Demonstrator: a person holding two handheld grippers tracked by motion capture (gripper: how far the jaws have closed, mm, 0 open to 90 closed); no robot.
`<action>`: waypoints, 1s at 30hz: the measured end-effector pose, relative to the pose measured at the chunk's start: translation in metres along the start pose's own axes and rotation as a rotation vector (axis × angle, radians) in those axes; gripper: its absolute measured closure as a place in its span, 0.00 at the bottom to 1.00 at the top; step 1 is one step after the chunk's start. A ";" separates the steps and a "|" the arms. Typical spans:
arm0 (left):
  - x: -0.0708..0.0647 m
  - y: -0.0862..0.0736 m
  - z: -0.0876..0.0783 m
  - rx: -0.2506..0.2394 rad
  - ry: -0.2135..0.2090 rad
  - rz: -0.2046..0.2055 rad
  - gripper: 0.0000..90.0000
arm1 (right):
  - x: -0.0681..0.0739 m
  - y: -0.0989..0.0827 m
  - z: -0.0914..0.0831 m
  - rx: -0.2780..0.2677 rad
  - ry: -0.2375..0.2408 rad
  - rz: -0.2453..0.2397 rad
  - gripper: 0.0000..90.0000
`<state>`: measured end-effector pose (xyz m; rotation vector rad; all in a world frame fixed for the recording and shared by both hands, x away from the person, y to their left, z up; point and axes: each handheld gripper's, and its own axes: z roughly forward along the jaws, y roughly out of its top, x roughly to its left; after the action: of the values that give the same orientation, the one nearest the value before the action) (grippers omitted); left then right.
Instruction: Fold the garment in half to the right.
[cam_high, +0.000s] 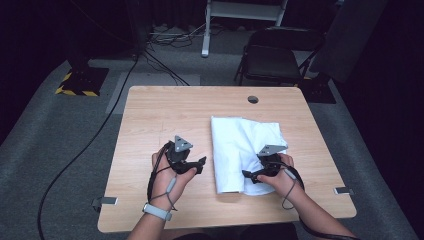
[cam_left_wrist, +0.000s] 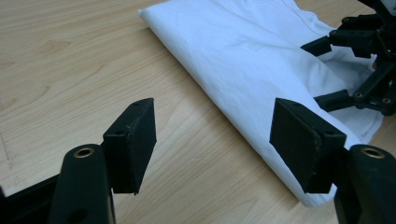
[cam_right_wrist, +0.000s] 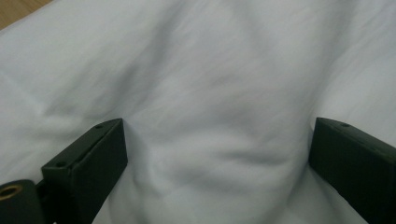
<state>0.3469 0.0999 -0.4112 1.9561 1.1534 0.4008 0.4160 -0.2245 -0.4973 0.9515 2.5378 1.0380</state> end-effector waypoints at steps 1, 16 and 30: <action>0.001 -0.002 -0.001 -0.003 0.001 0.000 0.35 | 0.000 0.003 0.002 0.000 0.001 -0.002 0.04; -0.002 -0.011 -0.020 -0.091 -0.007 0.056 0.28 | -0.004 0.032 -0.077 -0.130 0.022 -0.074 0.08; 0.006 -0.033 -0.044 -0.152 0.019 0.117 0.24 | -0.011 0.022 -0.122 -0.152 0.015 -0.131 0.08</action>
<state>0.3043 0.1346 -0.4101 1.8949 0.9930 0.5536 0.3812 -0.2861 -0.3945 0.7293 2.4543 1.1821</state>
